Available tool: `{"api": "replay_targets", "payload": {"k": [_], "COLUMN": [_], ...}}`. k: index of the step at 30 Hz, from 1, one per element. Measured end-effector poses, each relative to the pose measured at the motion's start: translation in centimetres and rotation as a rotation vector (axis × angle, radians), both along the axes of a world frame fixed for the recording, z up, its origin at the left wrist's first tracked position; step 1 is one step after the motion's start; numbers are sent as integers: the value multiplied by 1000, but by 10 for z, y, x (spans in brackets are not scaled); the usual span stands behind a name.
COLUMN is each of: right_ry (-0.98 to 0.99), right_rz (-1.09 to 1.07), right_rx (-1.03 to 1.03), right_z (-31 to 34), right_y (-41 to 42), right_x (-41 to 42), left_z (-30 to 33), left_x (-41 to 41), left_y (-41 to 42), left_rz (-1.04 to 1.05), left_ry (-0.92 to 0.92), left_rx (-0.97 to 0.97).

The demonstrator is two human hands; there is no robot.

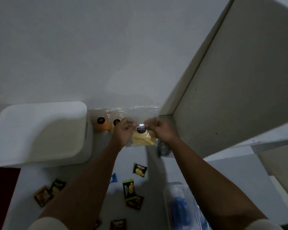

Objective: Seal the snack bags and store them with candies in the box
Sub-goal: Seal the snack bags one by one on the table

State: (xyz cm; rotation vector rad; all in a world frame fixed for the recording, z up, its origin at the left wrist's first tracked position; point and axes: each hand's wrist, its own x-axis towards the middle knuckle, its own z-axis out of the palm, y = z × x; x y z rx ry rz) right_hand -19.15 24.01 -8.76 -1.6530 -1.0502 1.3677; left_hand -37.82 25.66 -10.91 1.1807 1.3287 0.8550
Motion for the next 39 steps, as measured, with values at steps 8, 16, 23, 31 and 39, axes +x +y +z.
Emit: {"api": "replay_targets", "payload": {"k": [8,16,23,31,39], "right_ry": [101,90,-218,-1229,-1295], "right_rz": [-35,-53,62,735,807], "right_rx": [-154,-169,-144,-673,-532], "right_z": [-56,-105,-104,-54,-51], "right_y": [77,116,97,45,-14], "right_x": [-5,-13,5,67,64], "left_z": [-76,-90,-76,-88,-90], "left_x": [3,18,25,76,99], "left_y": [43,56,46,-20,-77], "left_rz": [-76,227,377,-150,-441], "left_ry": [414,702,636,316,340], "left_rx": [-120,20,28,-153,-209]}}
